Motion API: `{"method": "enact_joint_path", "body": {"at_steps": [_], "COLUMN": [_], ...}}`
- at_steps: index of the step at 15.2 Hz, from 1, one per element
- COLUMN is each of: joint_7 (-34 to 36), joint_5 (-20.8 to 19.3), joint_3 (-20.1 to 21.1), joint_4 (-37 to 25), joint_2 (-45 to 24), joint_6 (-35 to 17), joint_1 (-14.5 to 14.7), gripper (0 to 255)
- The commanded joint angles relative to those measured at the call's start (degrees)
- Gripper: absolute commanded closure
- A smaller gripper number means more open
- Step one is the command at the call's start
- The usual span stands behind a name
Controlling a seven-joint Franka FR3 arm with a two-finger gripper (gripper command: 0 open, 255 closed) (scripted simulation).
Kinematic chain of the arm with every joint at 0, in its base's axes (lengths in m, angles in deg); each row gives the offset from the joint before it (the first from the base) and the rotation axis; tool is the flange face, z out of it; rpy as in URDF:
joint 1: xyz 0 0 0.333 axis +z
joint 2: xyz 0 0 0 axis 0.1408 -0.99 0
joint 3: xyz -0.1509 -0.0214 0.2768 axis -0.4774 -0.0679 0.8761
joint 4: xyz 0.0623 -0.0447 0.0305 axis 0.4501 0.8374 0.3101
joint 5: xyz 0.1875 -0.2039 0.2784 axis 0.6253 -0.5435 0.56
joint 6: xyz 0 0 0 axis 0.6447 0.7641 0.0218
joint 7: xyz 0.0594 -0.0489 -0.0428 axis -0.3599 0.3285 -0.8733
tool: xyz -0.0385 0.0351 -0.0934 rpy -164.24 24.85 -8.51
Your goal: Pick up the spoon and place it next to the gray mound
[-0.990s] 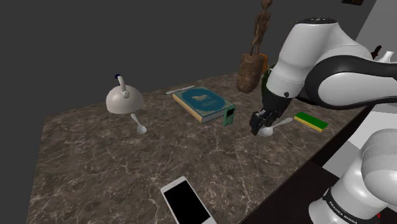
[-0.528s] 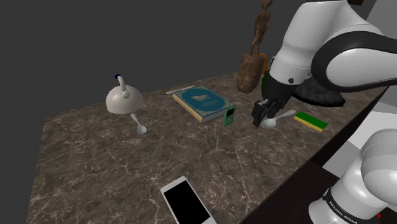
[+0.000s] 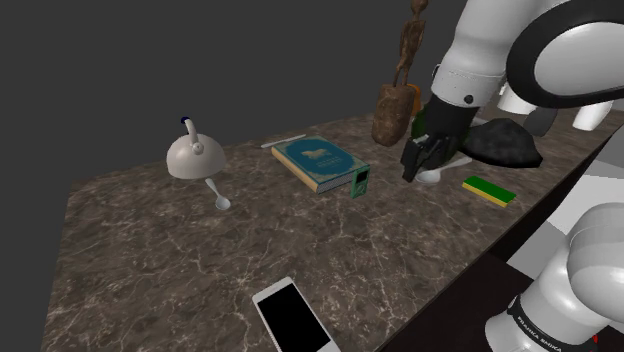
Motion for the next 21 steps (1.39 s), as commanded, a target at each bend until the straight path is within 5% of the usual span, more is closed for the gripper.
{"method": "enact_joint_path", "body": {"at_steps": [1, 21], "joint_7": [-0.15, -26.50], "joint_5": [-0.28, -19.60], "joint_3": [-0.31, -28.60], "joint_4": [-1.56, 3.84], "joint_2": [-0.21, 12.31], "joint_6": [1.37, 7.37], "joint_1": [-0.18, -10.40], "gripper": [255, 255]}}
